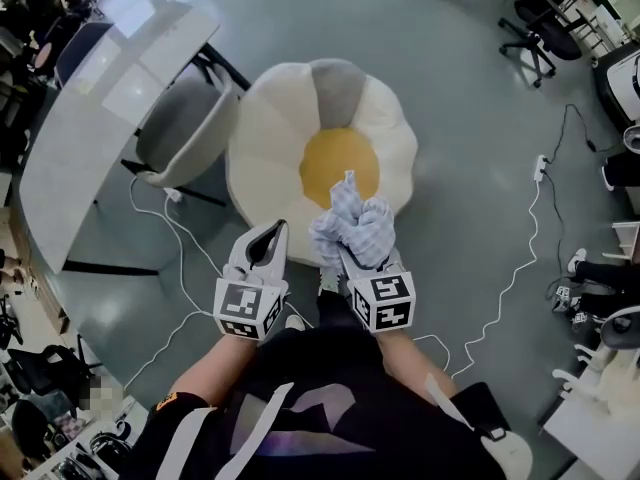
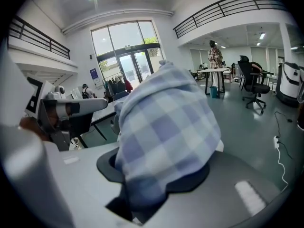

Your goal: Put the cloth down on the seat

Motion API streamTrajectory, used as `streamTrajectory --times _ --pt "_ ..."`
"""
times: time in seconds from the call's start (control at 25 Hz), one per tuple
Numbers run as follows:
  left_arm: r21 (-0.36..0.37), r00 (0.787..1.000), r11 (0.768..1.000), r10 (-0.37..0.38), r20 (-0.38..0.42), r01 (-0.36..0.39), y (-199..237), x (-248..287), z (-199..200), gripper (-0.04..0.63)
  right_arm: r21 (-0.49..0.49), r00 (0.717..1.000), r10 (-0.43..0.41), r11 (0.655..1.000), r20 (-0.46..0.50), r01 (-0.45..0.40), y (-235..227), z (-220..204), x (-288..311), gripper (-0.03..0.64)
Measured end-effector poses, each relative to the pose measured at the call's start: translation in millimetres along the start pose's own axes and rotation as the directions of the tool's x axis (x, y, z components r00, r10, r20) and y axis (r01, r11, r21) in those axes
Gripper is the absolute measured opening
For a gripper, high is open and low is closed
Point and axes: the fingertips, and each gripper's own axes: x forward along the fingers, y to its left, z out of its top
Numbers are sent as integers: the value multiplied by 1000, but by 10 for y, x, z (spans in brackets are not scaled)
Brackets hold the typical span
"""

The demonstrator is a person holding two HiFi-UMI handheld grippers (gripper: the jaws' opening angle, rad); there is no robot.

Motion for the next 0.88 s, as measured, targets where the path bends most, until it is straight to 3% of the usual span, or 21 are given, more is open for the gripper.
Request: streamTrajectory --times 0.4,0.88 --pt "-4 999 999 32 -34 -32 -15 434 -94 -2 -9 999 32 999 -44 -33 -313 24 337 189" --pt "-39 997 999 23 -75 -26 204 829 -462 -2 0 989 -5 1000 -148 5 -481 -210 825 191"
